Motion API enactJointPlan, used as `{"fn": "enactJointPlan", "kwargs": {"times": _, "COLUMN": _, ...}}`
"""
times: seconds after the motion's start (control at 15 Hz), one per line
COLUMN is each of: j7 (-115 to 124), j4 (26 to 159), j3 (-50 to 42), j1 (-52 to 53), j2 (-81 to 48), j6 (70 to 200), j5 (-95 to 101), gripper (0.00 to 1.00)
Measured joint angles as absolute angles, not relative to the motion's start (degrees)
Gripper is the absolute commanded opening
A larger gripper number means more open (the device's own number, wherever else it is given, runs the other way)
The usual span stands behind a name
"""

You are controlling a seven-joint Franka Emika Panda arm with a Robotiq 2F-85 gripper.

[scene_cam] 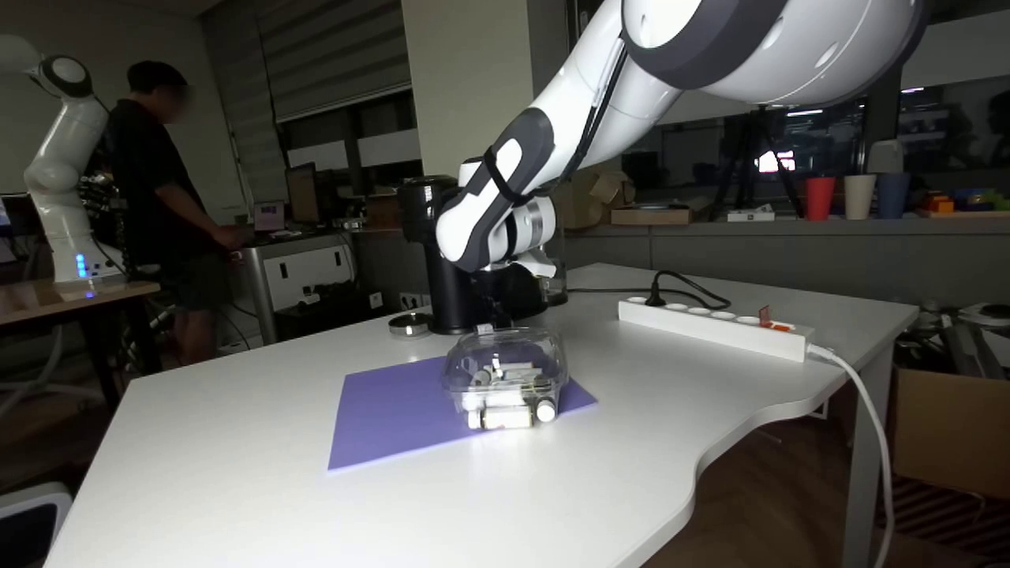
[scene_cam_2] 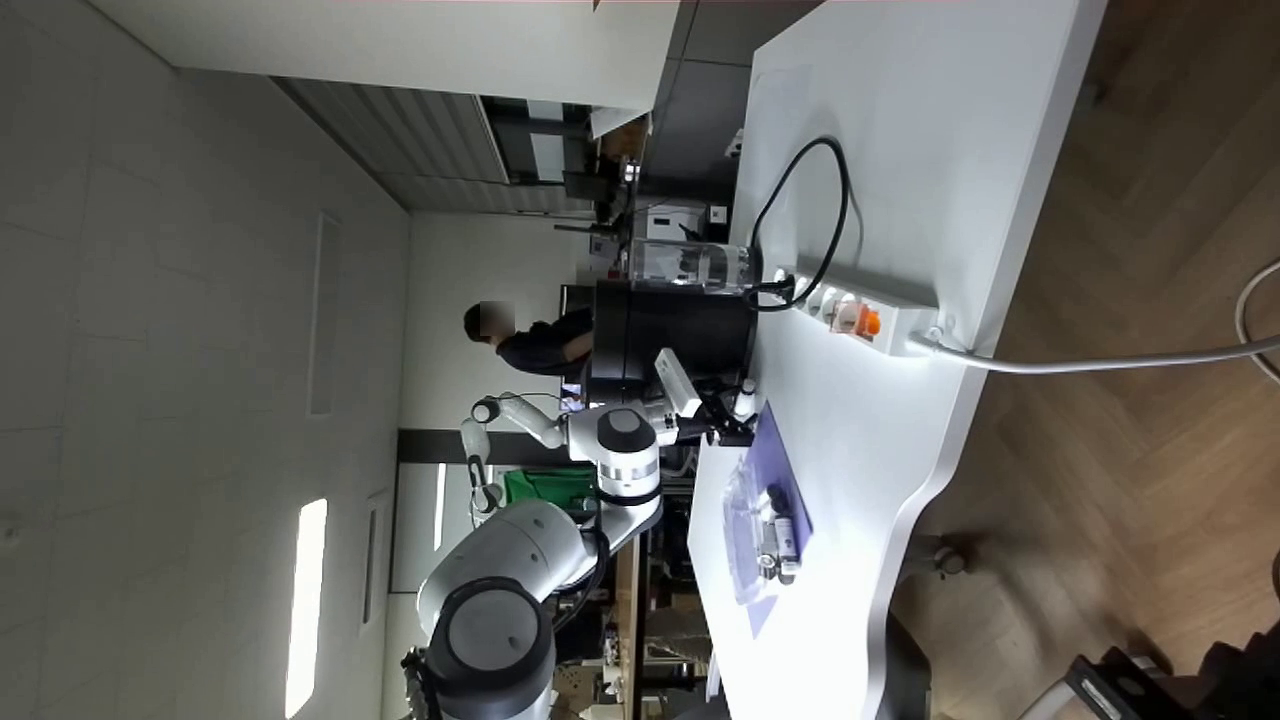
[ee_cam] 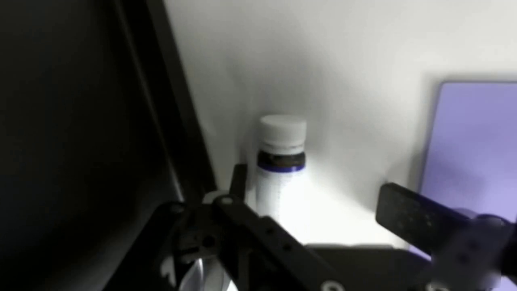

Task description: Put the bottle on the table inside the colourless box

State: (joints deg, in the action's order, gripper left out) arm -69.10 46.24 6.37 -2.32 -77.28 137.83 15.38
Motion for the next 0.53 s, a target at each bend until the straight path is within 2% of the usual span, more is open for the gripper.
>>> {"fn": "enactJointPlan", "kwargs": {"times": 0.2, "j7": -69.1, "j4": 42.2, "j3": 6.0, "j1": -2.1, "j2": -77.5, "j6": 128.2, "j5": 14.1, "gripper": 0.31}}
{"fn": "enactJointPlan", "kwargs": {"times": 0.47, "j7": -69.1, "j4": 39.4, "j3": 4.6, "j1": -1.6, "j2": -77.6, "j6": 121.6, "j5": 12.1, "gripper": 0.05}}
{"fn": "enactJointPlan", "kwargs": {"times": 0.53, "j7": -69.1, "j4": 38.8, "j3": 4.5, "j1": -1.6, "j2": -77.6, "j6": 120.3, "j5": 11.9, "gripper": 0.06}}
